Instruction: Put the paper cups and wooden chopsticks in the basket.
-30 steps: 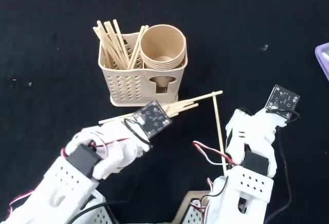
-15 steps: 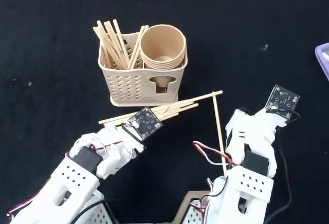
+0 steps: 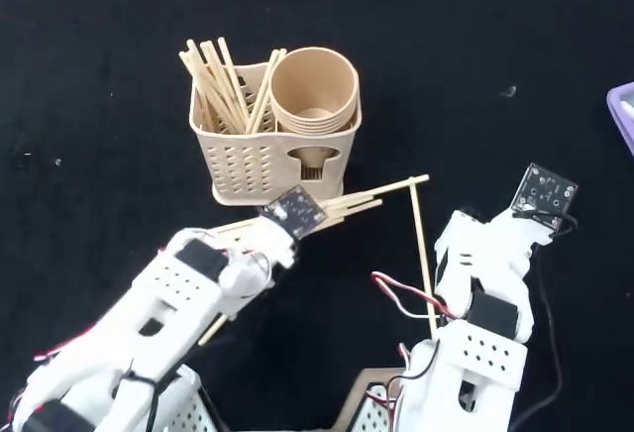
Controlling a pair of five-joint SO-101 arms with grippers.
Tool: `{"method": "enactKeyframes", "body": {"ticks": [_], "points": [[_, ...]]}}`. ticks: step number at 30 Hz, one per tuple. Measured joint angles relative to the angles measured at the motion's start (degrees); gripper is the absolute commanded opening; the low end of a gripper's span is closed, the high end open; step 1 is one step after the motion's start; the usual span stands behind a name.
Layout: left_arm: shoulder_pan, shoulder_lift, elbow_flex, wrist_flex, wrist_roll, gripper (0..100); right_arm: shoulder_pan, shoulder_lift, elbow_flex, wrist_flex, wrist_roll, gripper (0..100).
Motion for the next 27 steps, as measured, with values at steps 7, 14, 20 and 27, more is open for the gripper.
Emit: {"method": "enactKeyframes", "body": {"ticks": [7, 14, 20, 27], "points": [[0.0, 7.1, -0.4, -7.6, 5.9, 15, 0.0, 0.0, 0.0, 0.0, 0.0, 1.9], [-0.2, 7.6, -0.5, -8.4, 6.7, 15, 0.0, 0.0, 0.0, 0.0, 0.0, 1.9], [0.9, 7.6, -0.5, -8.3, 6.7, 16, 0.0, 0.0, 0.0, 0.0, 0.0, 1.9], [5.8, 7.6, -1.8, -7.5, 7.0, 22, 0.0, 0.0, 0.0, 0.0, 0.0, 1.9]]}}
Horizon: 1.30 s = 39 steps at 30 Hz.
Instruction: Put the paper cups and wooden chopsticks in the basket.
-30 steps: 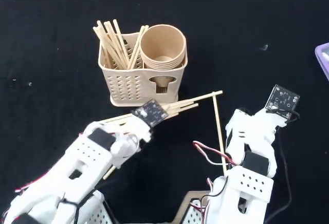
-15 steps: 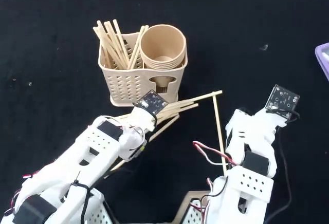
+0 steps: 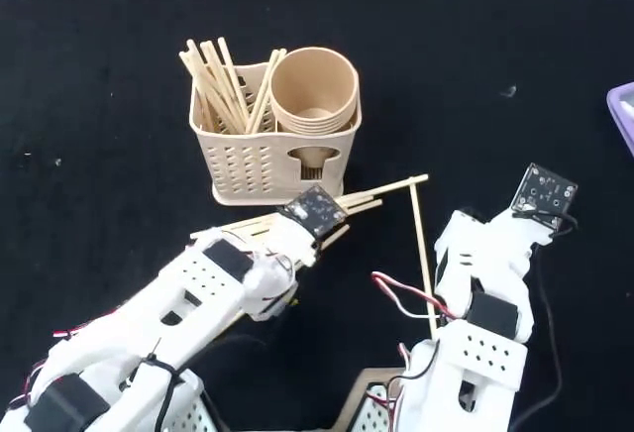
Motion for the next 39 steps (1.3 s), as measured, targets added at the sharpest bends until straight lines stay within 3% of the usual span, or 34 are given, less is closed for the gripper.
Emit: {"method": "enactKeyframes", "body": {"ticks": [11, 20, 30, 39], "points": [[-7.6, 0.2, 0.0, 0.0, -3.4, 22, 0.0, 0.0, 0.0, 0.0, 0.0, 1.9], [-5.9, 0.6, 0.0, 0.0, -3.4, 22, 0.0, 0.0, 0.0, 0.0, 0.0, 1.9], [-5.5, 10.7, -2.5, -2.5, -3.7, 21, 0.0, 0.0, 0.0, 0.0, 0.0, 1.9], [-5.3, 12.5, -9.2, 6.2, -3.5, 3, 0.0, 0.0, 0.0, 0.0, 0.0, 1.9]]}}
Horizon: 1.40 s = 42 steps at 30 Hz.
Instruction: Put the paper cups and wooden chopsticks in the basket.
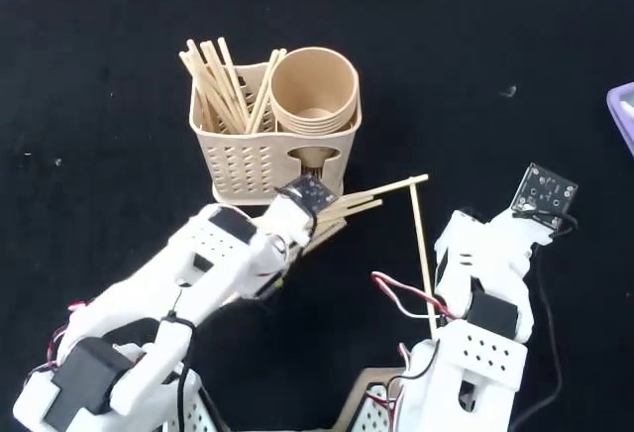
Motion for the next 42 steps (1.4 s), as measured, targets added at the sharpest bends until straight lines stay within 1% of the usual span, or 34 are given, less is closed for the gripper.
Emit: {"method": "enactKeyframes", "body": {"ticks": [2, 10, 14, 18, 20, 26, 29, 33, 37, 39, 41, 42], "points": [[0.7, 0.1, -0.9, 1.1, 0.0, 3, 0.0, 0.0, 0.0, 0.0, 0.0, 1.9], [4.1, 0.4, -1.0, 0.3, 0.0, 3, 0.0, 0.0, 0.0, 0.0, 0.0, 1.9], [4.4, 0.6, -1.0, 0.3, 0.0, 4, 0.0, 0.0, 0.0, 0.0, 0.0, 1.9], [4.4, 0.6, -1.0, 0.4, 0.0, 15, 0.0, 0.0, 0.0, 0.0, 0.0, 1.9], [4.4, 0.6, -1.2, 1.1, 0.0, 17, 0.0, 0.0, 0.0, 0.0, 0.0, 1.9], [1.8, 0.6, -4.3, 1.3, -0.3, 17, 0.0, 0.0, 0.0, 0.0, 0.0, 1.9], [0.6, 0.6, -3.8, -1.7, -2.4, 17, 0.0, 0.0, 0.0, 0.0, 0.0, 1.9], [-0.1, 0.6, 1.1, -7.6, -3.1, 17, 0.0, 0.0, 0.0, 0.0, 0.0, 1.9], [0.0, 0.6, 2.0, -9.7, -3.2, 16, 0.0, 0.0, 0.0, 0.0, 0.0, 1.9], [0.0, 0.6, 2.4, -9.7, -3.1, 12, 0.0, 0.0, 0.0, 0.0, 0.0, 1.9], [0.1, 0.6, 2.5, -9.7, -2.6, 3, 0.0, 0.0, 0.0, 0.0, 0.0, 1.9], [0.2, 0.6, 2.5, -9.1, -2.3, 2, 0.0, 0.0, 0.0, 0.0, 0.0, 1.9]]}}
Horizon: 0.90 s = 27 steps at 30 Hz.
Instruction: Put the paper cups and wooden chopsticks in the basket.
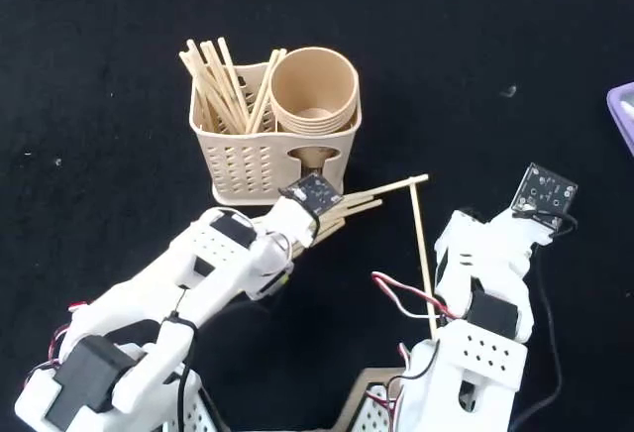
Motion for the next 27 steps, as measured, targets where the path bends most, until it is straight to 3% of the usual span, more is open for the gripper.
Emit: {"method": "enactKeyframes", "body": {"ticks": [18, 27], "points": [[8.7, 0.0, -0.1, 6.6, 0.4, 5, 0.0, 0.0, 0.0, 0.0, 0.0, 1.9], [7.4, -0.1, -0.1, 6.2, 0.4, 14, 0.0, 0.0, 0.0, 0.0, 0.0, 1.9]]}}
